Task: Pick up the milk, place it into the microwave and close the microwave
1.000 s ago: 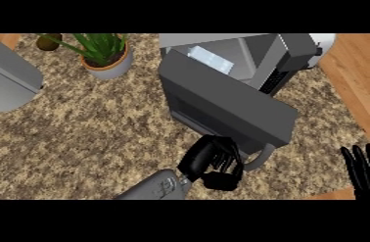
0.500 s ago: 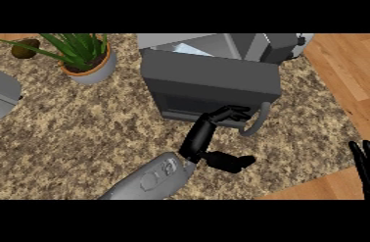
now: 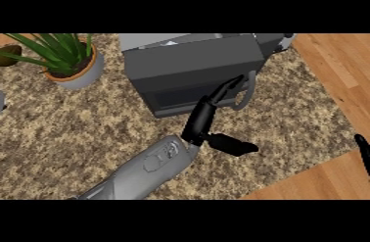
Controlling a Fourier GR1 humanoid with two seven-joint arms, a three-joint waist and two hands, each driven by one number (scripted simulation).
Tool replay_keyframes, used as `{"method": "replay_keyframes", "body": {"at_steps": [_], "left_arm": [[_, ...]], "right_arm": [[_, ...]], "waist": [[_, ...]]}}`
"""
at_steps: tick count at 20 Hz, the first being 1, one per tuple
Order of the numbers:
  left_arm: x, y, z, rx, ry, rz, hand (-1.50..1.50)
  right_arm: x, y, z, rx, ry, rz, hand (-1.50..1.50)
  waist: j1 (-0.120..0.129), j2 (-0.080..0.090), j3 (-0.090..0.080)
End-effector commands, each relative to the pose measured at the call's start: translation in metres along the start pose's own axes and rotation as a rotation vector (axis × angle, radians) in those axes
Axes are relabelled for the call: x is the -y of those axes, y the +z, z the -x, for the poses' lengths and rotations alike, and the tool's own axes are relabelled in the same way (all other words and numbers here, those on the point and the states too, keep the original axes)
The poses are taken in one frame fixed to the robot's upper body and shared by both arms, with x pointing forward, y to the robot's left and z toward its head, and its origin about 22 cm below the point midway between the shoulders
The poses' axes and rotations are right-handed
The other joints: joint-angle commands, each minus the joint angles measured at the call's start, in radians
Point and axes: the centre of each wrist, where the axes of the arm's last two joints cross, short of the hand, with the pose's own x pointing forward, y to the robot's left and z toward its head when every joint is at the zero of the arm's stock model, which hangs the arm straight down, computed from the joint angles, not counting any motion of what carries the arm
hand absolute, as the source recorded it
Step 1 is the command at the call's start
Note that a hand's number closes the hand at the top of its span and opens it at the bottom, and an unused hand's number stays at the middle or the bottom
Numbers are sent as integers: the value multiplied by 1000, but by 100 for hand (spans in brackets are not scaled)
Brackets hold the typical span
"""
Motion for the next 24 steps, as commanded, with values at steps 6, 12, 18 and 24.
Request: {"method": "replay_keyframes", "body": {"at_steps": [6,12,18,24], "left_arm": [[-7,-29,-11,34,-3,-56,-150],[-11,-39,-12,43,-20,-81,-150],[-13,-40,-9,52,-22,-109,-150],[-13,-42,-8,51,-17,-123,-150]], "right_arm": [[4,-19,-6,23,-49,-69,-150],[8,-28,-11,26,-66,-105,-150],[12,-36,-17,37,-58,-109,-150],[19,-40,-21,24,-52,-114,-150]], "waist": [[-38,15,3],[-65,25,3],[-85,29,3],[-91,27,5]]}}
